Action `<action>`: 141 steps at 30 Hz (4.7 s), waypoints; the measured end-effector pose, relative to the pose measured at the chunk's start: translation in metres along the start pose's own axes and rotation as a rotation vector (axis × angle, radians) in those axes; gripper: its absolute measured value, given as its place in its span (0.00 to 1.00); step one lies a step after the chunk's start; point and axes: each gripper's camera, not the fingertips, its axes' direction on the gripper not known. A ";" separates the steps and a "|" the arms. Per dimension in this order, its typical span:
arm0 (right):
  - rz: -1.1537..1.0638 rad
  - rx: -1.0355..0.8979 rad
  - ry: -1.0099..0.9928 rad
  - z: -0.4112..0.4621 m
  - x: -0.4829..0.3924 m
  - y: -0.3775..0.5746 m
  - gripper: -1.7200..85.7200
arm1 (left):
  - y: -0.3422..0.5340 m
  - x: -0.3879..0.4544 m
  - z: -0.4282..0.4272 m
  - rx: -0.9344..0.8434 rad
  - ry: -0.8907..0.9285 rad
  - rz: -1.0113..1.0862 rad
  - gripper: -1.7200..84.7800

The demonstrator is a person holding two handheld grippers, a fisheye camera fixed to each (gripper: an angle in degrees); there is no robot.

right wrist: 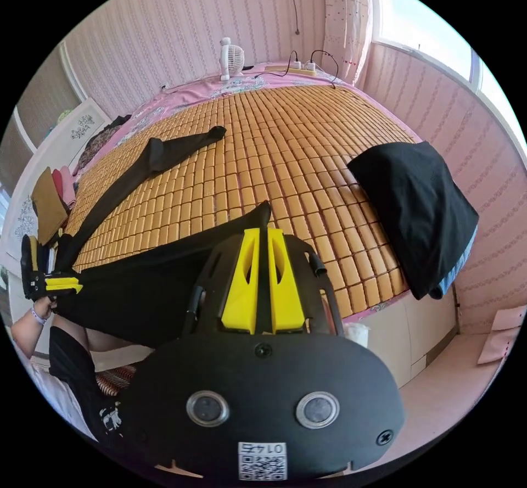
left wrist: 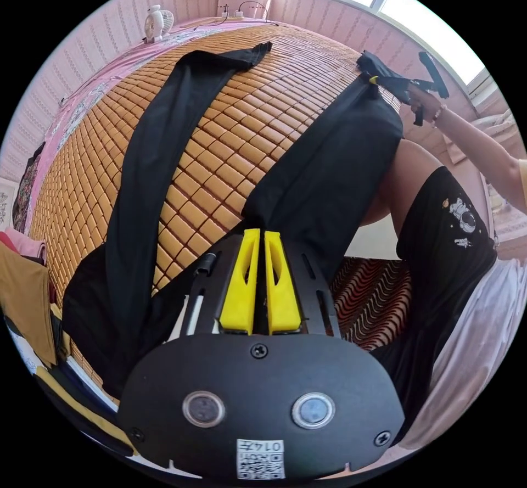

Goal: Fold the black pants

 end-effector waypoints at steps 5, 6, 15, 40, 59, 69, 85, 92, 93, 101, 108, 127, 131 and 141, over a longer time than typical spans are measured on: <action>0.057 0.189 -0.036 -0.118 0.000 0.048 0.03 | 0.014 0.005 -0.026 0.078 0.009 0.064 0.01; 0.058 0.210 -0.042 -0.141 0.000 0.052 0.03 | 0.018 0.003 -0.036 0.104 0.030 0.075 0.01; 0.057 0.196 -0.041 -0.177 0.001 0.063 0.03 | 0.034 -0.010 -0.070 0.203 0.093 0.068 0.01; 0.121 0.256 -0.150 -0.158 0.036 -0.039 0.05 | 0.032 -0.061 -0.072 0.269 0.174 -0.077 0.04; 0.479 -0.077 -0.078 0.041 0.081 0.066 0.06 | 0.156 -0.119 -0.058 0.089 0.045 -0.507 0.08; 0.294 -0.084 0.155 0.020 0.052 0.076 0.09 | 0.174 -0.115 -0.051 0.097 0.092 -0.532 0.08; -0.266 -0.071 -0.125 0.199 -0.223 -0.087 0.14 | 0.231 -0.209 -0.091 0.323 -0.206 -0.858 0.10; -0.266 -0.206 -0.049 0.294 -0.292 -0.127 0.10 | 0.215 -0.213 -0.056 0.171 -0.321 -0.812 0.12; -0.294 -0.194 -0.019 0.296 -0.295 -0.127 0.06 | 0.216 -0.208 -0.053 0.180 -0.348 -0.814 0.12; -0.350 0.030 -0.103 0.169 -0.245 -0.118 0.03 | 0.220 -0.202 -0.047 0.151 -0.400 -0.806 0.08; -0.258 0.198 -0.009 0.046 -0.167 -0.133 0.03 | 0.236 -0.212 -0.045 0.144 -0.393 -0.884 0.06; 0.148 -0.196 0.056 0.306 -0.094 -0.172 0.09 | 0.269 -0.227 -0.047 0.223 -0.378 -0.927 0.02; 0.048 -0.222 0.159 0.325 -0.091 -0.146 0.07 | 0.275 -0.225 -0.047 0.322 -0.339 -0.929 0.01; -0.072 -0.236 0.275 0.292 -0.061 -0.127 0.02 | 0.253 -0.261 0.005 0.171 -0.345 -0.975 0.01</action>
